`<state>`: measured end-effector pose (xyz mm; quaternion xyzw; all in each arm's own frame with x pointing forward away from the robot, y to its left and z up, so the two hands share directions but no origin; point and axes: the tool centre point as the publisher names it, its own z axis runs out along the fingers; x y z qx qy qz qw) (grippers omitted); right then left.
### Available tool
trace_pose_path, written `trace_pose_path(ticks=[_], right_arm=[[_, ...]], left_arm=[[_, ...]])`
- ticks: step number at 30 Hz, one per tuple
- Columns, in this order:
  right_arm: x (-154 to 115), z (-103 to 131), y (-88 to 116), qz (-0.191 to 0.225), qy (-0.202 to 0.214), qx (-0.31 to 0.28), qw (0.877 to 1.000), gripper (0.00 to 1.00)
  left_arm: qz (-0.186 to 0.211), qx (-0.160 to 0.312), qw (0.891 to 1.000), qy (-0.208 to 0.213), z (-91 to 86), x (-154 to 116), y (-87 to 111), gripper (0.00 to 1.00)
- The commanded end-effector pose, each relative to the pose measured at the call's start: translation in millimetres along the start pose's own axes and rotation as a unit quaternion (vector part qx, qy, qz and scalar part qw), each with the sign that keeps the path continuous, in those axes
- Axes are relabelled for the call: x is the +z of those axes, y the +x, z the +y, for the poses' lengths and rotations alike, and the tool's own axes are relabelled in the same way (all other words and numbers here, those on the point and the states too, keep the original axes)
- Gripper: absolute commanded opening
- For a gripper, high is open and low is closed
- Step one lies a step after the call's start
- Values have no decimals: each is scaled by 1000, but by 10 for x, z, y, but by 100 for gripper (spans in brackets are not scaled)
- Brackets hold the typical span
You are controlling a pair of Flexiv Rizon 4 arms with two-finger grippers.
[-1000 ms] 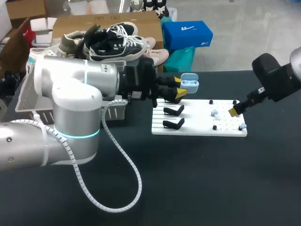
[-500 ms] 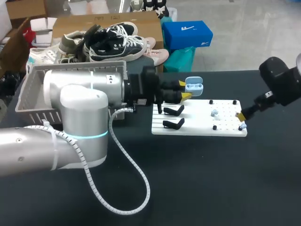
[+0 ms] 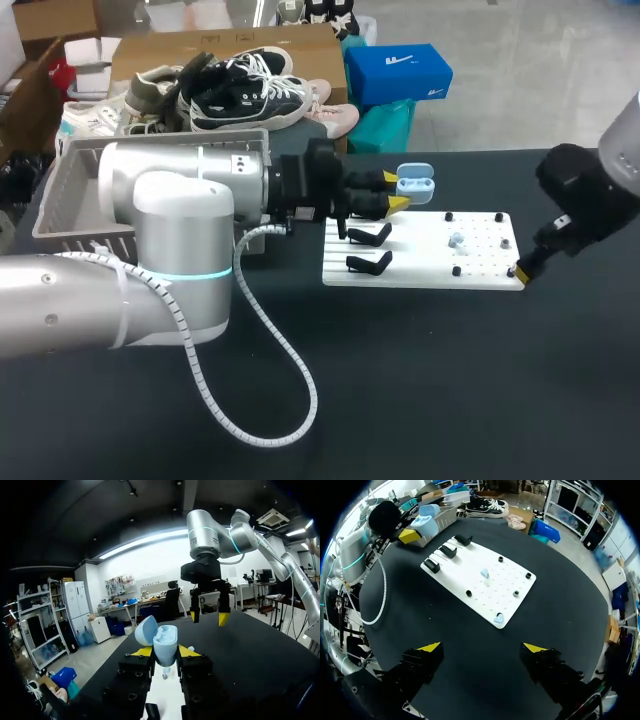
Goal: Pick up each earbud case from the left stands, insert the matching earbuds, close the lid, and place the case in the box.
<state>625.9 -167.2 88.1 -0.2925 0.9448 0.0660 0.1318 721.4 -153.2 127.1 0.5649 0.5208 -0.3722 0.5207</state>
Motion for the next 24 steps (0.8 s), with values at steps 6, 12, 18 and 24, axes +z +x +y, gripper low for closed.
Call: trace_pose_path(ticks=[6, 12, 18, 24], right_arm=[[243, 33, 18, 5, 121, 9, 993, 100], [440, 92, 3, -13, 150, 28, 988, 100], [562, 19, -4, -39, 165, 55, 984, 100], [625, -70, -12, -64, 172, 83, 980, 100]], left_arm=[[-2, 1, 1000, -1, 4, 2, 10, 0], [-2, 1, 1000, -1, 4, 2, 10, 0], [-2, 1, 1000, -1, 4, 2, 10, 0], [-2, 1, 1000, -1, 4, 2, 10, 0]])
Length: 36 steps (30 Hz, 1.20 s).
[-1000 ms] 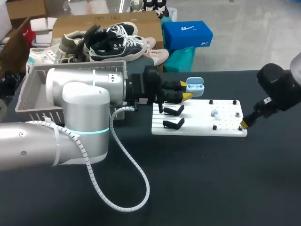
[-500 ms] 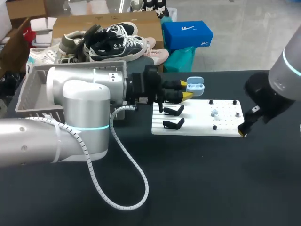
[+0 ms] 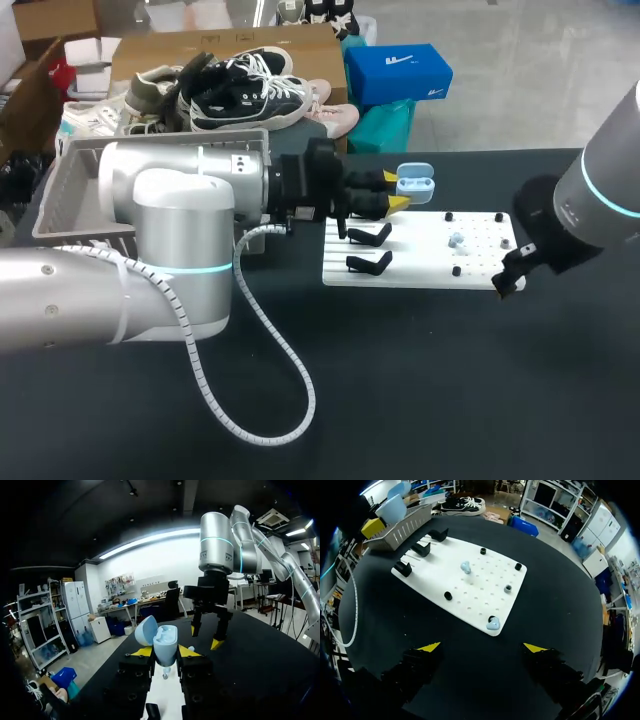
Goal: Pick up each earbud case from the left stands, insert the matching earbuds, close the lid, and place the case in the box.
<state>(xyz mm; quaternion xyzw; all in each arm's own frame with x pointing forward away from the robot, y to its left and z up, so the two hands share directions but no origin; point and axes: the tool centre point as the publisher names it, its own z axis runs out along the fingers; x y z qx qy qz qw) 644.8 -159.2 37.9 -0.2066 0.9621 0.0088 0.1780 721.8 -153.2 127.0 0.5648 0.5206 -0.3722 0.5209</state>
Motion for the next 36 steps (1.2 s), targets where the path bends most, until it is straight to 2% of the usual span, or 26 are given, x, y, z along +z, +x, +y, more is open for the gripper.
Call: trace_pose_path(ticks=[1, 7, 15, 20, 25, 30, 36], right_arm=[[108, -3, 40, -45, 83, 14, 995, 100], [153, -5, -33, -59, 69, 17, 996, 99], [184, -25, -138, -59, 69, 15, 996, 84], [200, -46, -195, -52, 49, -3, 997, 82], [215, -71, -227, -45, 40, -15, 998, 84], [225, -112, -245, -45, 11, -18, 999, 84], [225, -114, -261, -41, 10, -21, 999, 82]], left_arm=[[-2, 1, 1000, -1, 0, 1, 8, 0], [-2, 1, 1000, -1, 0, 1, 8, 0], [-2, 1, 1000, -1, 0, 1, 8, 0], [-2, 1, 1000, -1, 0, 1, 8, 0], [-2, 1, 1000, -1, 0, 1, 8, 0], [-2, 1, 1000, -1, 0, 1, 8, 0], [-2, 1, 1000, -1, 0, 1, 8, 0]])
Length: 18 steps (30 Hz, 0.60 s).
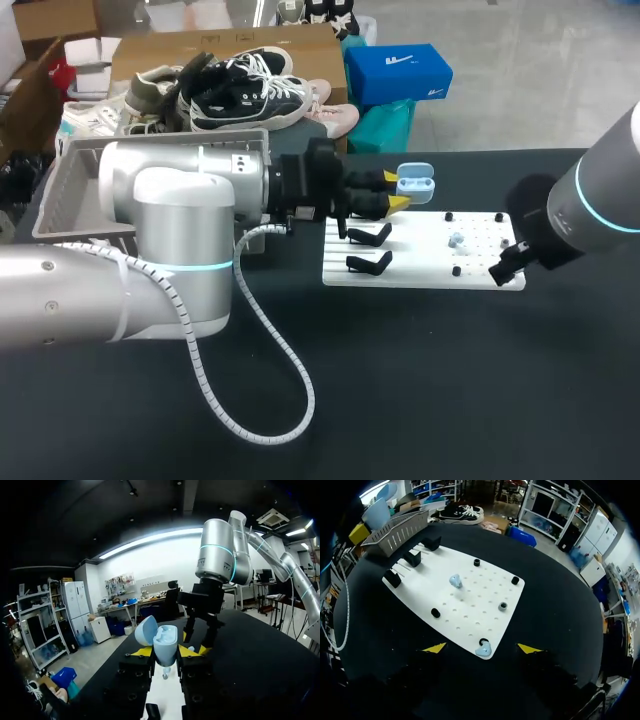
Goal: Pick up each earbud case from the left stands, insert the matching earbuds, close the lid, and place the case in the box.
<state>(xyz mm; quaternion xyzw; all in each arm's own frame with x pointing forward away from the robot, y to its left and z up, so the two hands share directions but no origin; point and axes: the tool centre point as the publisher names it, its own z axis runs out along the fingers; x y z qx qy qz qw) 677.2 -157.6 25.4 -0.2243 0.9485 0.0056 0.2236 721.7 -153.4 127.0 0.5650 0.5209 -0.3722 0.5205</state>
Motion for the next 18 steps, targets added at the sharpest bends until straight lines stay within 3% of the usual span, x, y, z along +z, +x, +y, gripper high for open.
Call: trace_pose_path(ticks=[1, 5, 11, 18], right_arm=[[-1, -7, -24, 5, 1, 0, 1000, 82], [-3, -11, -24, 3, 1, 5, 1000, 65], [21, 1, 14, 8, 1, 13, 1000, 53], [22, 18, 68, 10, 1, 21, 1000, 50]], left_arm=[[-2, 1, 1000, -1, 1, 0, 9, 0], [-2, 1, 1000, -1, 1, 0, 9, 0], [-2, 1, 1000, -1, 1, 0, 9, 0], [-2, 1, 1000, -1, 1, 0, 9, 0]])
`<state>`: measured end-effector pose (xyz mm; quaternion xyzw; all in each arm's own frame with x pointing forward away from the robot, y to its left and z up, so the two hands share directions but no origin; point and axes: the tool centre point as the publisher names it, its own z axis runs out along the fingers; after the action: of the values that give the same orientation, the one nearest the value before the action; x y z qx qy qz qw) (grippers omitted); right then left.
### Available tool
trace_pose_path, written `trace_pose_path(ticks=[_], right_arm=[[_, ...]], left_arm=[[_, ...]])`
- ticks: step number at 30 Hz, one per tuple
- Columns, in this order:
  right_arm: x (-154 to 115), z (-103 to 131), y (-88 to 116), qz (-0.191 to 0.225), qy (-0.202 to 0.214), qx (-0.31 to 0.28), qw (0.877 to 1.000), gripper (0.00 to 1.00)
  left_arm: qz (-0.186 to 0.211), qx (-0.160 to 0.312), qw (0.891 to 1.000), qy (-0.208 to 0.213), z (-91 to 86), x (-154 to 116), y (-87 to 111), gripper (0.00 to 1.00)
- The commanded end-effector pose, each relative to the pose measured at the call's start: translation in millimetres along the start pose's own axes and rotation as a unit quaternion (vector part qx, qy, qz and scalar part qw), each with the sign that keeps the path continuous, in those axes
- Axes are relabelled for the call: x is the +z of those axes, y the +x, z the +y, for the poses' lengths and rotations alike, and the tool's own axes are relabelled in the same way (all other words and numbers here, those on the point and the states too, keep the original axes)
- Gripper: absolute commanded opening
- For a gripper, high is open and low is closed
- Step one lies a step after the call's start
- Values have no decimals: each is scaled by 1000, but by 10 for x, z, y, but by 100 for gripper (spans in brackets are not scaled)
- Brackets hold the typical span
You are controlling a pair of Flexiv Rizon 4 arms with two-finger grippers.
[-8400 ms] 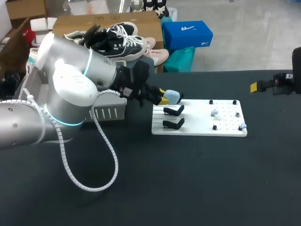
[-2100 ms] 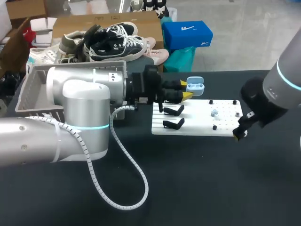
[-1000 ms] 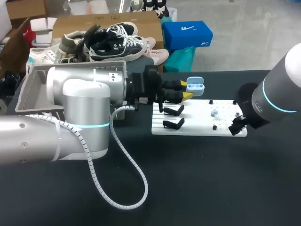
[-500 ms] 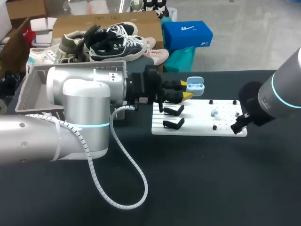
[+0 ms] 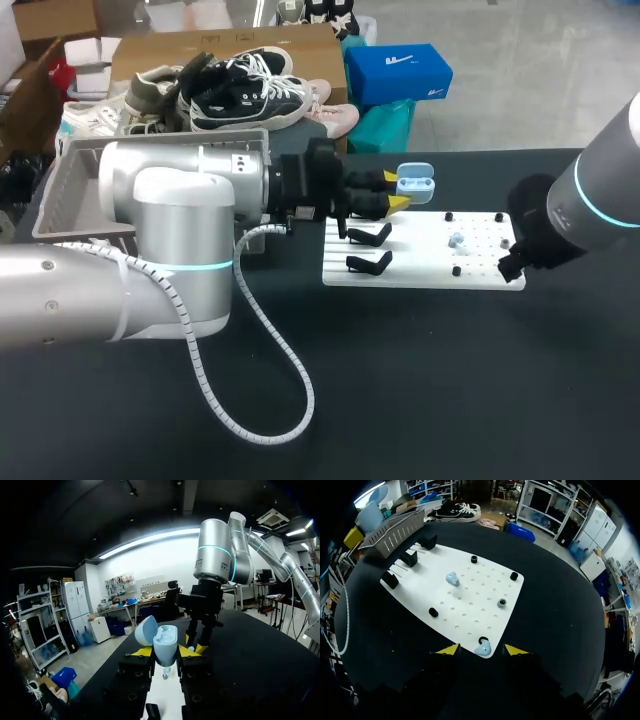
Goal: Pick up each earbud case from the left stands, insert the matching earbuds, close the lid, and place the case in the box.
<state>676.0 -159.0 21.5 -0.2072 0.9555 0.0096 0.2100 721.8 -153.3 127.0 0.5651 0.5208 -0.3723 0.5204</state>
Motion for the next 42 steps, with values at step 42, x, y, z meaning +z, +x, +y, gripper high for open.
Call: trace_pose_path(ticks=[42], right_arm=[[82, 10, -16, -1, 8, 27, 1000, 31]], left_arm=[[-2, 1, 1000, -1, 1, 1, 9, 0]])
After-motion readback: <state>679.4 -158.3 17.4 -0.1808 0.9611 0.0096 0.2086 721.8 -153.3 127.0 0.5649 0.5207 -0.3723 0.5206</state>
